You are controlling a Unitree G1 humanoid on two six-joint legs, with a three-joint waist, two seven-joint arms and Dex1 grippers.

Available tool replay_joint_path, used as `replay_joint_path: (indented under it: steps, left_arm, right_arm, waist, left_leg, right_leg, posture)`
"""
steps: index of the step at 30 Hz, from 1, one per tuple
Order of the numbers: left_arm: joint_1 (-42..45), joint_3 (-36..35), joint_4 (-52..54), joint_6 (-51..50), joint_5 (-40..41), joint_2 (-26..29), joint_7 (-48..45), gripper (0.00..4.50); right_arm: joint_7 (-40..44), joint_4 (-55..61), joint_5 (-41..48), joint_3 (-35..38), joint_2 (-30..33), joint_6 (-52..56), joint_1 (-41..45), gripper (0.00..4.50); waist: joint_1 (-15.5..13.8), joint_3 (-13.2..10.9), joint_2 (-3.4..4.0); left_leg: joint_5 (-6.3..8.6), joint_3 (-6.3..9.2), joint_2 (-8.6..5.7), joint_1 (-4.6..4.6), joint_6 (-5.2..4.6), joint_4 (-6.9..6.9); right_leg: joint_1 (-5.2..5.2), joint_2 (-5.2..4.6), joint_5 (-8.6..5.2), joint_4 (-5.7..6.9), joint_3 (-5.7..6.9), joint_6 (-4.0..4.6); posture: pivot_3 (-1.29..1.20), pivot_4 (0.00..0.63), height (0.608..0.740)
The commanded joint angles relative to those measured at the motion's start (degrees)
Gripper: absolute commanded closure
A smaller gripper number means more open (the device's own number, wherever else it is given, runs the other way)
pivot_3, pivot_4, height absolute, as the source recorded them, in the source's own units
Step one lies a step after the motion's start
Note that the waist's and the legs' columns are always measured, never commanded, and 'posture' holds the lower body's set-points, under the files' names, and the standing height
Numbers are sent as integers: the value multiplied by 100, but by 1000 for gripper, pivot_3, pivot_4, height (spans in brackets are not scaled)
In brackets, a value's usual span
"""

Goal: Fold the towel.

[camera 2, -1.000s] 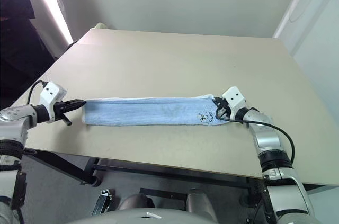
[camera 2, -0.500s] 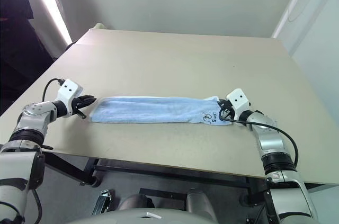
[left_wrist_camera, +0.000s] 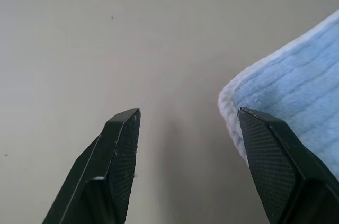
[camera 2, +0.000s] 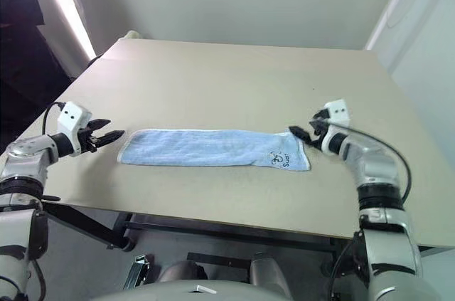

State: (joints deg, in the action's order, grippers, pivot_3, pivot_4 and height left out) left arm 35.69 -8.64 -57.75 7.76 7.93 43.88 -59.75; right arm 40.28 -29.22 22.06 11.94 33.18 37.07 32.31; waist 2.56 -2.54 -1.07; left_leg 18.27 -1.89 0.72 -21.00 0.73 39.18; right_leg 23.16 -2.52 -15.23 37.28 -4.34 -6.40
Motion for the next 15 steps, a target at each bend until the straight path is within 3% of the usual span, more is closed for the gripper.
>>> replay_joint_path:
  steps: [1, 7, 15]
  left_arm:
    - [-426, -405, 1414, -785, 694, 210, -408, 1399]
    - [-1728, -418, 3995, -2061, 1278, 47, -317, 1399]
    - [-2191, -13, 5165, -2641, 1406, -540, 20, 1399]
  right_arm:
    - [393, 226, 872, 454, 390, 1840, 170, 369]
    - [821, 128, 1866, 1059, 872, 4081, -61, 369]
    - [961, 438, 2347, 1422, 1158, 5168, -844, 369]
  waist:
    - [-17, 2, 0]
    - [-27, 2, 4]
    - [-27, 5, 6]
  left_leg:
    - [0, 8, 0, -21, 0, 2]
    - [2, 22, -2, -53, -2, 0]
    - [1, 18, -2, -36, -1, 7]
  right_leg:
    - [17, -3, 0, 0, 7, 0]
    - [36, -32, 0, -9, 21, 1]
    - [18, -8, 3, -8, 23, 4]
  posture:
    - [0, 0, 716]
    - [0, 0, 716]
    - [0, 0, 716]
